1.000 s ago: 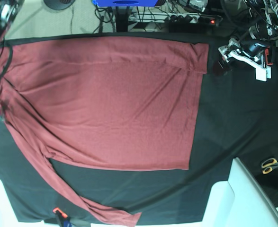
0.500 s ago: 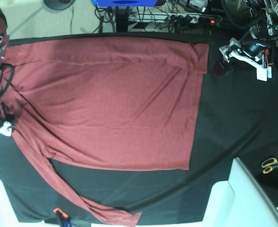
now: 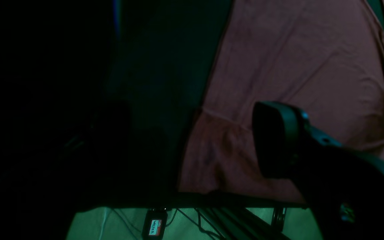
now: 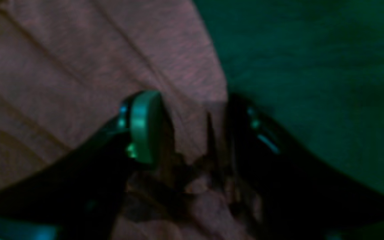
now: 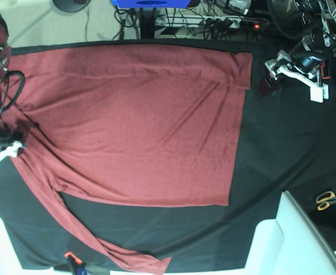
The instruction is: Fold the T-shirt properly
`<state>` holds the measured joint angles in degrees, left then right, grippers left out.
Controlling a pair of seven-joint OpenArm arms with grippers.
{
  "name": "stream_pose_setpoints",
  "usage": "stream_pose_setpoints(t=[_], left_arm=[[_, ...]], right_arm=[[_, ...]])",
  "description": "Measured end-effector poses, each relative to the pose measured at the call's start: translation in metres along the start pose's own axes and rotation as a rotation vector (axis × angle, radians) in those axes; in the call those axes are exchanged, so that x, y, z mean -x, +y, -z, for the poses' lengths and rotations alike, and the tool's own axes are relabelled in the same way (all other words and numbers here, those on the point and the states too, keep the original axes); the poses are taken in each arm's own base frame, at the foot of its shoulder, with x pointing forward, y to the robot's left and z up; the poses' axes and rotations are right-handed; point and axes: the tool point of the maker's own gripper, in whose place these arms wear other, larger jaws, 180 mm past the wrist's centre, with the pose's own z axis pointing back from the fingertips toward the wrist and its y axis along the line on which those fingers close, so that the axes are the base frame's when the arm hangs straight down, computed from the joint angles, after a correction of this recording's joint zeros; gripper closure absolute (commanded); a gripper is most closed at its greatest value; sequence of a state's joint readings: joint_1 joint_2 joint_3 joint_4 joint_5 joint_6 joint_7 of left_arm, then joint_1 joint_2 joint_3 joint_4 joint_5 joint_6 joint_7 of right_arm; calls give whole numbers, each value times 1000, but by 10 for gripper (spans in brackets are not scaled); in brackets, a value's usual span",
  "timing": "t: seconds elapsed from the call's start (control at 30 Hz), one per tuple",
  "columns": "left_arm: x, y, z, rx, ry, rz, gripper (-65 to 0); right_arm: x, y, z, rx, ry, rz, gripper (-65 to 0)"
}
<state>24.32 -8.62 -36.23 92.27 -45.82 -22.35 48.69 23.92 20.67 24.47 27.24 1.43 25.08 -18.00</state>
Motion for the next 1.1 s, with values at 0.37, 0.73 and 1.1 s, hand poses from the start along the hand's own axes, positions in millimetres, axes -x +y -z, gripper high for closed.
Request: stream_pose_setpoints(t=[0.37,0.73,1.1], left_arm=[[2,1,-1,-2,5,-1,-550],[2,1,-1,-2,4,-1,-550],[1,0,0,-1,2,-1,-550]], right_arm=[[-1,0,0,-1,-2,-1,-375],[-8,-20,-7,33,-9,-5,-321],[-7,-20,-7,32,-8,-5,-8]])
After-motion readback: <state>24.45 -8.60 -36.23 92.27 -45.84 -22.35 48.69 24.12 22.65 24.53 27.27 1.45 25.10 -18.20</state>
